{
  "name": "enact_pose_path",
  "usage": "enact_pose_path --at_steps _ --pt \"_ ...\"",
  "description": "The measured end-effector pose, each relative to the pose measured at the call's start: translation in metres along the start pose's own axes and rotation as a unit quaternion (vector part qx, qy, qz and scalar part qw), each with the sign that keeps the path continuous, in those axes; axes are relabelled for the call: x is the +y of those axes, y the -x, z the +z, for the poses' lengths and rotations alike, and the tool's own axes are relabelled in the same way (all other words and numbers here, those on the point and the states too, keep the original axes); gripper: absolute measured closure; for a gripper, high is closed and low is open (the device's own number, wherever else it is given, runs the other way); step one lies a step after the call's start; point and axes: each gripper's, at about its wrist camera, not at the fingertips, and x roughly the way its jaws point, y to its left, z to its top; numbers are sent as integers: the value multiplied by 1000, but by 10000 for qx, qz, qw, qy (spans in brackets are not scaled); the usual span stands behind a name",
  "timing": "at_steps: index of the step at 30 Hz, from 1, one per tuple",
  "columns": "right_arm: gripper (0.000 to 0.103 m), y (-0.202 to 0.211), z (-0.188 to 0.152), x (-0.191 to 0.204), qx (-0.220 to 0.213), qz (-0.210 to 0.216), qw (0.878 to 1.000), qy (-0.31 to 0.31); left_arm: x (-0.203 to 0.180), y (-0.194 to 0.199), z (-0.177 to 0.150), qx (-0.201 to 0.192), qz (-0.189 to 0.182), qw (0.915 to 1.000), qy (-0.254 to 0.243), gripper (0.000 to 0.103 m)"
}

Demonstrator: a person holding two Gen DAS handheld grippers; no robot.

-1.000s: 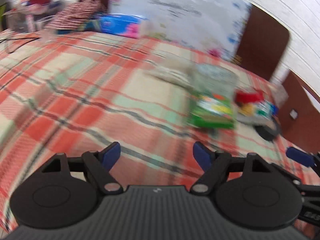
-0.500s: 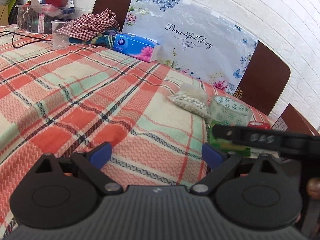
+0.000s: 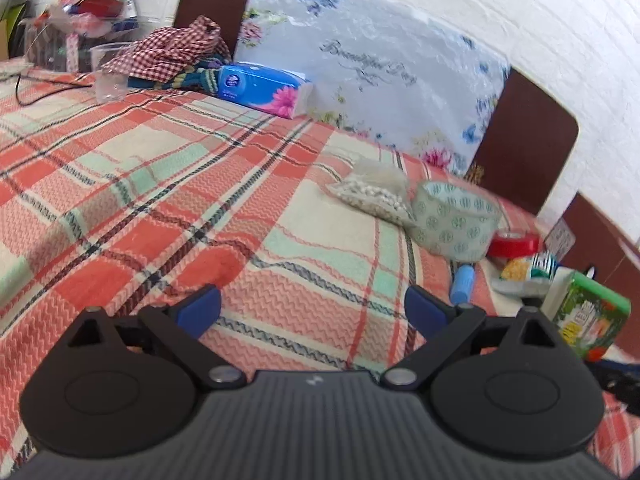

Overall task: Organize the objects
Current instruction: 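Close the left gripper on the green box while the right gripper releases it, then carry the green box over the brown box and open the left gripper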

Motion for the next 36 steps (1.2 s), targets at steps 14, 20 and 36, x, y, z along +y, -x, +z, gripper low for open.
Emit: enact_pose_path --at_steps 14,20,36 --pt "28 26 -21 -35 -130 -853 9961 181 -171 -16 7 574 -1642 9791 -1055 13" --pt "30 -10 -14 -53 177 -799 9966 88 -208 -51 -3 1148 -1785 9637 -1618 59" --pt "63 47 13 -74 -2063 -1421 9676 313 -300 20 40 8 -2608 9439 -2027 71"
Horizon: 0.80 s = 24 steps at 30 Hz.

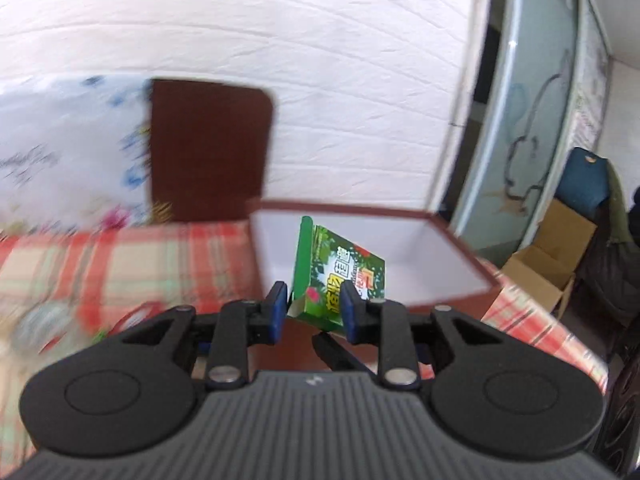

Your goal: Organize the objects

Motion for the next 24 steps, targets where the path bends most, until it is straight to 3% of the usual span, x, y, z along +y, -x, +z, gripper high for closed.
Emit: enact_pose_path --at_steps 2,3,4,5,6,8,10,13,15,19,22,24 --pt "61 -7 9 -22 -65 -203 9998 -66 -18 -25 12 42 -112 9999 -45 57" --pt "61 -13 13 -35 -70 -315 9994 -94 -27 -40 14 108 -95 9999 -84 35" --pt "48 -20 16 -46 -35 -414 9991 -86 -36 -52 14 129 58 9998 -162 29" --pt "35 -29 17 -57 61 -575 9983 -30 -42 -63 10 164 270 9992 -257 30" --pt "35 -37 15 -67 182 -881 9959 15 -46 -73 7 302 447 9981 -312 31" --pt "49 -43 11 -88 551 -1213 9910 -129 -45 -79 -3 525 349 9979 -161 31" --pt "47 -21 4 -107 419 -1117 9908 -631 -43 -66 -16 450 229 9986 -149 31" --pt "42 13 -18 -104 294 -1186 9897 -752 -42 -36 -37 297 311 9983 -390 30" --pt "41 21 -35 -100 549 -1046 9882 -974 -32 -21 -53 413 245 9984 -309 30" --pt "44 10 -65 -75 1563 -648 9800 -1045 -6 -15 -92 912 588 9937 -278 30" --pt "44 12 -62 -54 1659 -458 9815 -839 24 -14 -117 1365 1030 9853 -5 31" --pt "44 11 -61 -40 1710 -382 9823 -658 45 -5 -126 1410 1292 9815 119 31"
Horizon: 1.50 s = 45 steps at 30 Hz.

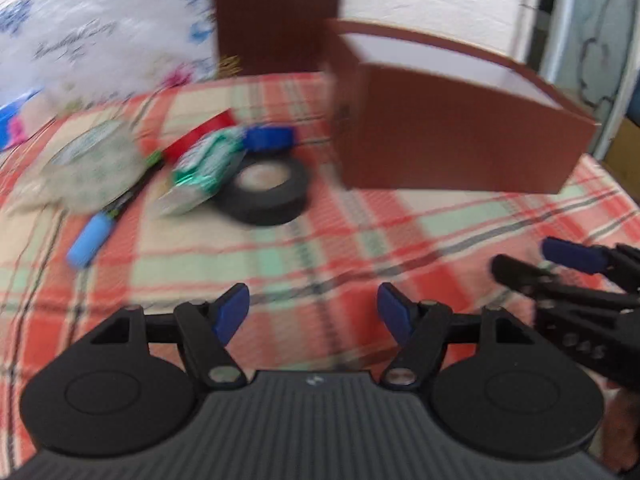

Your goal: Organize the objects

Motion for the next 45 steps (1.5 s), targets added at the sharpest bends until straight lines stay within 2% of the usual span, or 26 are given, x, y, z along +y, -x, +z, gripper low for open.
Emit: enact_pose_path --at_steps 2,4,7,9,11,12,16,20,21,23,25,28,32,38,41,43,44,45 --pt "44 -7 2 8 130 79 9998 102 22 8 -6 -150 196 9996 102 30" --pt "44 -1 -2 8 206 153 9994 246 48 12 -9 -235 552 9980 218 30" --pt "44 -3 0 23 285 290 9983 428 89 12 -13 -409 1226 9905 460 26" --pt "44 -10 3 33 326 397 9974 504 115 14 -15 -575 1388 9861 706 24" --pt "44 -22 7 42 343 512 9965 568 132 19 -19 -779 1205 9839 1069 23" --pt "44 -27 9 47 331 583 9959 606 135 21 -20 -880 1073 9836 1156 19" --pt "44 -51 25 71 251 846 9932 754 136 19 -19 -924 952 9842 1174 12" --pt "44 -81 39 100 168 908 9906 1005 138 19 -22 -949 813 9841 1263 10" --pt "43 -90 42 106 209 904 9906 1000 138 19 -22 -944 800 9842 1265 9" --pt "24 -107 50 114 312 945 9904 958 138 18 -23 -935 770 9847 1255 8" --pt "21 -120 54 121 345 937 9904 952 138 17 -23 -924 753 9848 1263 7" --pt "26 -129 58 119 381 965 9914 801 138 16 -22 -915 732 9848 1279 6" --pt "26 -115 51 114 407 963 9913 797 136 16 -21 -878 789 9856 1207 6" --pt "27 -48 12 79 424 1021 9899 890 130 14 -20 -803 923 9869 1052 6" --pt "27 -19 -5 49 358 743 9934 801 120 12 -17 -660 1135 9880 812 6" --pt "26 -6 -12 30 285 434 9959 746 103 11 -14 -492 1309 9887 539 11" --pt "20 -2 -15 22 273 344 9965 707 95 13 -11 -431 1071 9917 560 14" --pt "19 2 -18 15 284 319 9969 660 85 16 -7 -381 691 9949 635 17"
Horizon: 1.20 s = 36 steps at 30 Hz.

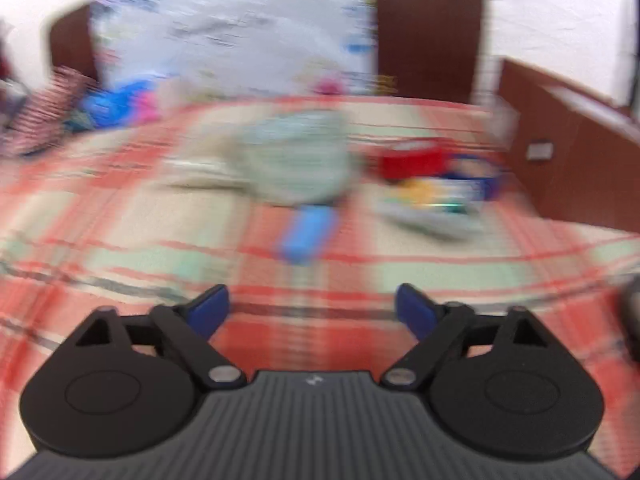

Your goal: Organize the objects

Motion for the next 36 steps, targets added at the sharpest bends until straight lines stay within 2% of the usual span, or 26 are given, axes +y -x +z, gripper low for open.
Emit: enact_pose_path --at_steps 2,3,6,9,11,12,13,14,16,20,24,26,30,31,32,33,34,36 --pt "20 8 -8 -5 -95 43 9999 18 -28 9 6 123 -731 9972 12 27" --pt "20 11 -11 -3 -126 -14 9999 77 -46 12 8 177 -978 9950 -93 30" --pt "20 10 -9 2 -121 -49 9998 121 -99 16 15 386 -1497 9868 -481 32" --pt "23 6 -5 1 -53 73 9999 136 -142 8 16 869 -1821 9763 -783 33" --pt "29 5 -3 1 -41 166 9997 173 -163 -5 9 1256 -1768 9715 -959 42" --pt "31 4 -2 2 -38 223 9995 202 -167 -6 6 1205 -1710 9731 -965 48" --pt "30 3 -1 3 -24 240 9994 244 -170 -7 5 1193 -1715 9727 -1007 60" --pt "31 3 -1 4 -61 236 9993 287 -171 -5 7 1237 -1803 9708 -985 68" --pt "31 6 -1 5 -156 248 9991 315 -174 2 13 1215 -1743 9725 -952 68" --pt "31 20 6 2 -822 206 9961 252 -176 26 40 628 -1743 9779 -969 68" --pt "31 24 35 -3 -1699 -42 9850 288 -188 36 83 -30 -1650 9803 -1090 68" --pt "31 16 56 -10 -1937 -83 9807 236 -198 29 106 -219 -1519 9808 -1201 67" --pt "31 -18 100 -30 -2037 -68 9789 -142 -213 -3 141 -319 -1337 9836 -1171 66" --pt "31 -30 109 -35 -1994 -85 9797 -197 -215 -11 145 -272 -1269 9848 -1155 57" --pt "31 -43 115 -39 -1904 -89 9813 -250 -217 -23 147 -159 -1098 9874 -1127 51" --pt "31 -59 120 -41 -1713 -113 9848 -261 -217 -33 145 -31 -892 9903 -1069 52" --pt "32 -71 122 -43 -1543 -152 9875 -282 -213 -38 144 78 -836 9921 -932 52" --pt "29 -69 116 -40 -1683 -382 9847 -228 -201 -36 136 127 -1081 9917 -687 50"
